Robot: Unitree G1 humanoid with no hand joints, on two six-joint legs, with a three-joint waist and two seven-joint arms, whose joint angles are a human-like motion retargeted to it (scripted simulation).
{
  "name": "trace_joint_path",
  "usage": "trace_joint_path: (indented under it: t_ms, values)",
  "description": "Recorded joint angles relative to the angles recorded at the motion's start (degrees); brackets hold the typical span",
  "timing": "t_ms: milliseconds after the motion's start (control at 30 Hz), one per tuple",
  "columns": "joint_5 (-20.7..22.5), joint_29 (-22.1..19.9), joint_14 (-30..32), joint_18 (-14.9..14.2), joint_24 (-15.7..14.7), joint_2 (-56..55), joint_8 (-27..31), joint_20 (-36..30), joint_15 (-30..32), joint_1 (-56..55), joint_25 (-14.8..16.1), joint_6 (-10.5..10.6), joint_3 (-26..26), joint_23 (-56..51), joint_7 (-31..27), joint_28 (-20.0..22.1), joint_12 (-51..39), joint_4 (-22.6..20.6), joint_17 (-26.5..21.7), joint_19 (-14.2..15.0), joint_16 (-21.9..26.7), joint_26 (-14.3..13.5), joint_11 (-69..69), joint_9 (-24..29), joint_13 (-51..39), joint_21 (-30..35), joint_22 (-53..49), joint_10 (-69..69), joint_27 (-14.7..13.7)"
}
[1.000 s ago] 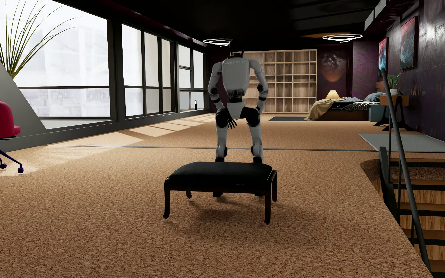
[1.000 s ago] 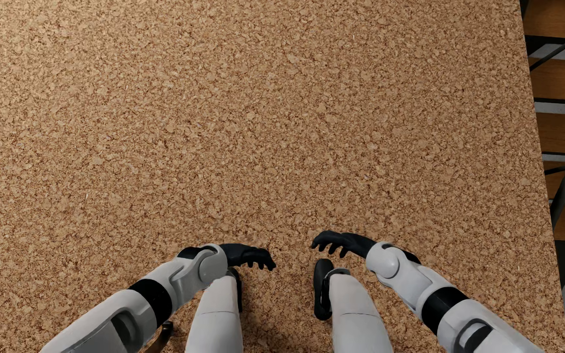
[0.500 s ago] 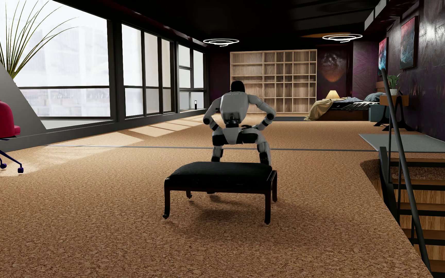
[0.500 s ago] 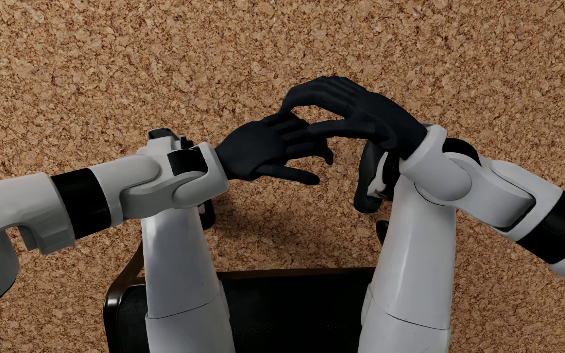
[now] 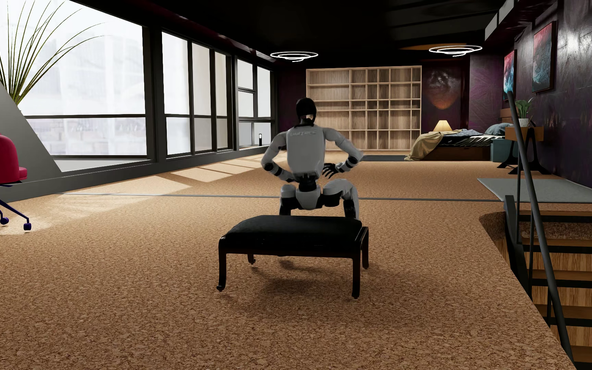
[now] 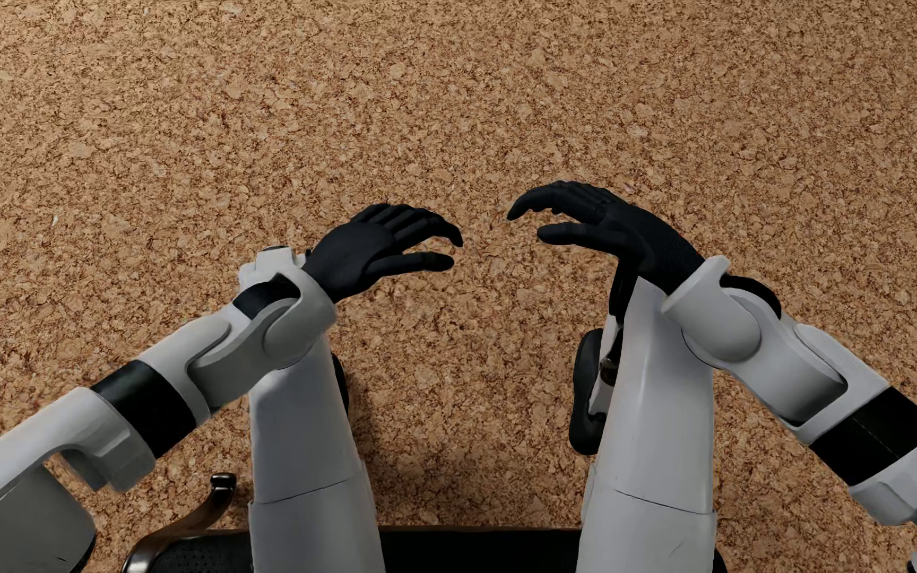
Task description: Sit down on the chair
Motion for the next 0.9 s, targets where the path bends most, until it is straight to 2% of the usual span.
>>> trace_joint_path:
  t_ms: [67, 100, 167, 200, 267, 300, 333, 367, 400, 433, 467, 500, 533, 567, 600, 733, 900]
  values:
    - [-0.08, 0.79, 1.23, 0.71, 0.06, 3.11, -0.20, 7.44, 1.12, 2.63, -1.29, 0.57, 0.30, 3.88, 0.02, -0.12, 6.55, -0.61, 4.52, -0.28, -6.77, 1.41, -0.59, -1.44, 6.00, -5.46, 6.00, -0.39, 1.10]
    - [0.13, -0.61, 1.66, 1.11, -0.89, 4.50, -0.33, 11.05, 1.64, 4.12, -1.42, 0.60, 0.38, 6.38, 0.29, 1.24, 9.59, -0.87, 7.29, -0.69, -10.07, 2.07, -1.02, -2.29, 8.91, -7.75, 8.98, -0.78, 1.22]
    - [0.26, -4.68, 2.40, 1.68, -4.55, 6.67, -0.44, 17.59, 2.20, 6.56, -0.22, 0.66, 0.37, 11.79, 0.63, 6.87, 15.03, -1.60, 12.64, -1.45, -16.60, 4.00, -1.52, -3.82, 13.65, -12.33, 14.06, -1.39, 2.17]
    - [0.36, -7.02, 2.46, 2.07, -7.24, 7.52, -0.41, 20.13, 2.28, 7.79, 1.01, 0.45, 0.32, 14.19, 0.90, 8.00, 17.38, -1.97, 15.17, -1.95, -19.16, 5.77, -1.48, -4.61, 15.80, -14.16, 16.08, -1.58, 3.52]
    - [0.75, -9.54, 2.06, 2.84, -13.96, 9.13, -0.53, 23.73, 1.88, 10.25, 6.25, -0.10, 0.19, 20.96, 1.47, 6.18, 21.11, -2.28, 19.77, -3.28, -22.03, 7.20, -1.12, -6.39, 18.97, -16.45, 21.39, -1.71, 5.57]
    - [0.93, -10.74, 2.26, 2.83, -14.68, 9.78, -0.57, 25.01, 1.44, 11.00, 7.81, -0.29, 0.17, 25.17, 1.47, 5.27, 22.88, -2.48, 21.49, -3.86, -22.35, 7.20, -0.89, -7.53, 20.27, -17.48, 25.04, -1.58, 5.33]
    - [1.08, -10.03, 2.25, 3.14, -14.34, 10.02, -0.39, 25.76, 1.50, 11.72, 8.14, -0.45, 0.09, 29.69, 1.52, 3.03, 24.16, -2.88, 22.65, -4.08, -22.18, 8.81, -0.53, -8.53, 21.08, -18.22, 29.11, -1.57, 6.51]
    - [1.34, -7.49, 2.22, 3.39, -14.71, 10.35, -0.34, 26.25, 1.31, 12.42, 8.56, -0.73, 0.01, 34.88, 1.60, -2.38, 25.21, -3.21, 23.35, -4.58, -21.62, 10.38, -0.27, -9.47, 21.53, -18.52, 33.88, -1.57, 8.51]
    - [1.59, -1.67, 2.14, 3.61, -14.10, 10.60, -0.31, 26.65, 1.16, 12.97, 8.17, -0.85, -0.08, 40.57, 1.62, -8.91, 26.30, -3.48, 23.45, -5.04, -20.93, 11.60, -0.07, -10.29, 21.71, -18.53, 38.71, -1.55, 10.75]
    - [1.93, 2.89, 2.14, 4.03, -11.55, 10.70, -0.44, 26.61, 1.04, 13.37, 5.57, -0.96, -0.14, 45.93, 1.81, -13.43, 27.80, -3.81, 23.43, -5.59, -20.33, 12.07, 0.08, -11.07, 21.81, -17.93, 42.67, -1.57, 12.00]
    - [2.15, 8.64, 2.18, 4.23, -8.64, 10.80, -0.48, 26.93, 1.06, 13.78, 1.70, -1.01, -0.27, 50.23, 1.79, -18.05, 29.82, -4.12, 23.52, -5.97, -20.17, 12.41, 0.18, -11.63, 22.13, -17.03, 45.45, -1.63, 12.90]
    - [2.41, 11.89, 2.17, 4.29, -5.41, 10.77, -0.47, 27.80, 1.12, 13.92, -2.01, -0.90, -0.39, 53.59, 1.72, -20.12, 32.08, -4.36, 23.68, -6.15, -20.47, 11.30, 0.16, -12.12, 22.82, -16.31, 47.59, -1.64, 12.17]
    - [2.63, 14.16, 2.24, 4.49, -2.88, 10.74, -0.45, 28.95, 1.27, 14.13, -5.31, -0.82, -0.42, 56.21, 1.75, -21.50, 34.36, -4.54, 24.02, -6.29, -20.84, 10.72, 0.15, -12.49, 23.83, -15.75, 48.98, -1.70, 11.22]
    - [2.57, 15.40, 2.42, 4.71, -1.79, 10.88, -0.47, 29.88, 1.37, 14.28, -8.11, -0.70, -0.44, 57.86, 1.76, -22.06, 36.47, -4.85, 24.61, -6.36, -21.39, 10.21, 0.06, -12.62, 25.27, -15.55, 49.96, -1.80, 10.30]
    - [2.58, 16.29, 2.56, 4.80, -1.95, 11.10, -0.49, 30.92, 1.49, 14.45, -9.08, -0.69, -0.43, 58.79, 1.75, -22.56, 38.47, -5.04, 25.33, -6.34, -21.91, 10.69, -0.04, -12.63, 27.12, -16.07, 50.39, -1.88, 10.47]
    - [2.61, 16.30, 2.97, 4.84, -4.99, 12.12, -0.63, 33.77, 1.95, 15.24, -7.35, -0.86, -0.53, 59.62, 1.83, -22.23, 43.99, -4.77, 27.73, -6.25, -23.91, 11.95, -0.49, -12.65, 32.08, -18.47, 49.54, -2.19, 11.97]
    - [2.54, 16.07, 2.95, 5.05, -3.40, 13.41, -0.66, 31.81, 2.01, 16.32, -6.53, -0.99, -0.51, 55.57, 1.87, -23.67, 45.26, -4.85, 29.00, -6.19, -25.43, 10.29, -0.64, -13.13, 33.88, -18.22, 44.11, -2.18, 11.21]
